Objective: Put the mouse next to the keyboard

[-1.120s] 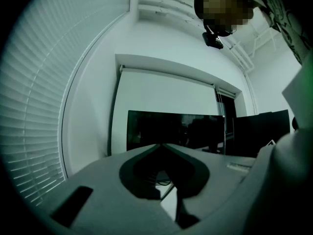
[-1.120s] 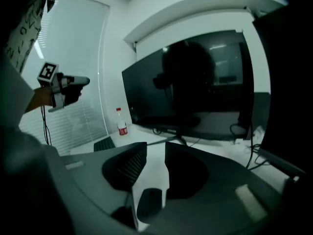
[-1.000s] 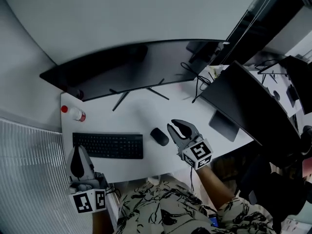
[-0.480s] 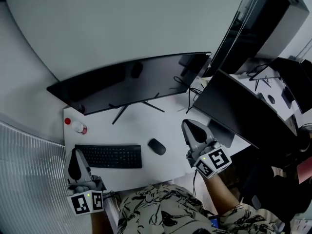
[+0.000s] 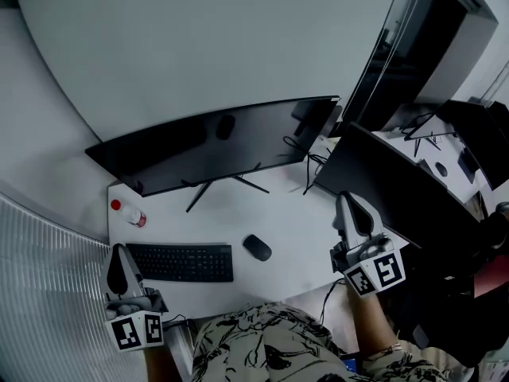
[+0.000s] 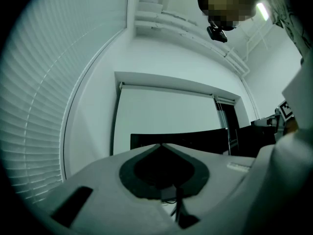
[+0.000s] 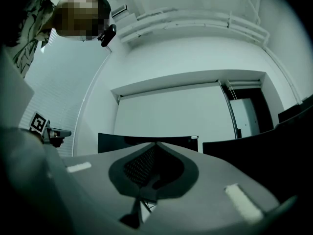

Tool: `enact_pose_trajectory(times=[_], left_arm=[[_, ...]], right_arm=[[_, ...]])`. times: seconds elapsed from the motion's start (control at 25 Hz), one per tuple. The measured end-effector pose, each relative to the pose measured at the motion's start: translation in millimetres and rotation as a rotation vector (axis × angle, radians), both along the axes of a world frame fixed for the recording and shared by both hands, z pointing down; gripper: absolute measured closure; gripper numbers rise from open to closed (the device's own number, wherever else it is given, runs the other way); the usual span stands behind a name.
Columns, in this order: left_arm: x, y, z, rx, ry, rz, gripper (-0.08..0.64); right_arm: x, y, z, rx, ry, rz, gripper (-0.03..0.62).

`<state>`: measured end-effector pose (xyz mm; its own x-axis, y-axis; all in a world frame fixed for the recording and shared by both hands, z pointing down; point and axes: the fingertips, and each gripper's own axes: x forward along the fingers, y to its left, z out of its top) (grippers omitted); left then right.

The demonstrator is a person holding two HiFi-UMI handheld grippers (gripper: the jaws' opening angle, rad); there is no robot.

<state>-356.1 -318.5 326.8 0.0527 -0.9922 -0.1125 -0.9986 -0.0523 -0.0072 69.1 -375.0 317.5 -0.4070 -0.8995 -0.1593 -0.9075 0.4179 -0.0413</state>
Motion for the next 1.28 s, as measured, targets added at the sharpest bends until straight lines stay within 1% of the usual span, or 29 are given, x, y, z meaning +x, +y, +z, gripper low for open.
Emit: enact_pose_trajectory(times=[0.2,0.44,0.76,0.96,1.28], left_arm=[[-13,3,-1,0.004,-0.008,-0.025,0.557],[-26,6,-4,0.008,-0.022,-0.058,0.557],[-27,9,1,-0.003,-0.03,-0.068,0.557],[-30,10,6,-0.009,-0.022,-0.072,0.557],[-26,14,6,-0.012,-0.022,-0.064,0.557]], right_arm=[[14,5,-5,0.029,0.023,0.03,0.588],[23,4,0,0.041,0.052,0.062,0.588],[20,2,6,0.018,0.075,0.074,0.588],[19,3,11,0.012,0.078,0.076,0.588],[11,6,8,0.008,0.075,0.056,0.588]])
